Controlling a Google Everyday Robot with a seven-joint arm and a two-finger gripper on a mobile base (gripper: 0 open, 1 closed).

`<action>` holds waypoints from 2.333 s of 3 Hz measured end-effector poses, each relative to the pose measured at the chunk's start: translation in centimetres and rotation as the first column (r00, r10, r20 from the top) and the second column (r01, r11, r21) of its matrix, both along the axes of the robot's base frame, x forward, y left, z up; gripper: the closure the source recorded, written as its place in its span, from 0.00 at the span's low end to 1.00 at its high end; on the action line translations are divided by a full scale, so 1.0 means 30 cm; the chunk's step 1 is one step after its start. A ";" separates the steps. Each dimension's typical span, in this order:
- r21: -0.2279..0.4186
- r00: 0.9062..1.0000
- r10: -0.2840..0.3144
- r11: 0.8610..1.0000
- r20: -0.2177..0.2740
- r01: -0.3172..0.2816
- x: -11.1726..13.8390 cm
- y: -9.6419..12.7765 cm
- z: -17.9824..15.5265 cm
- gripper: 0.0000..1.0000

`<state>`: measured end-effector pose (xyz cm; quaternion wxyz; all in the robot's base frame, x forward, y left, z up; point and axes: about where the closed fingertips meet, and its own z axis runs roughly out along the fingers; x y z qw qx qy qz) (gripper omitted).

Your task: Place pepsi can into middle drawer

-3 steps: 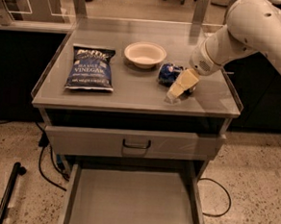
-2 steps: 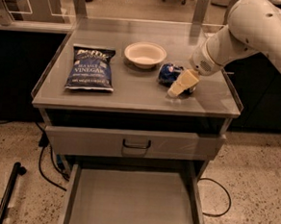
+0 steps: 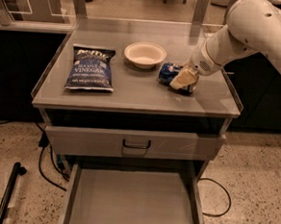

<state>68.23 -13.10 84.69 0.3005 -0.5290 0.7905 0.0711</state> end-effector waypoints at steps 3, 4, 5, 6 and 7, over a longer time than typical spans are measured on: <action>-0.016 1.000 0.016 1.000 0.017 -0.016 -0.028 0.002 0.053 1.00; -0.026 0.998 0.039 0.999 0.048 -0.038 -0.085 -0.003 0.138 1.00; -0.023 0.994 0.069 0.997 0.079 -0.068 -0.206 -0.029 0.229 1.00; -0.014 0.991 0.079 0.997 0.106 -0.078 -0.359 -0.062 0.302 1.00; -0.017 0.989 0.087 0.996 0.122 -0.086 -0.500 -0.081 0.340 1.00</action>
Offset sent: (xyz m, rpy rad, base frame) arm 0.0000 0.0002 0.0007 -0.0032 0.0009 0.0008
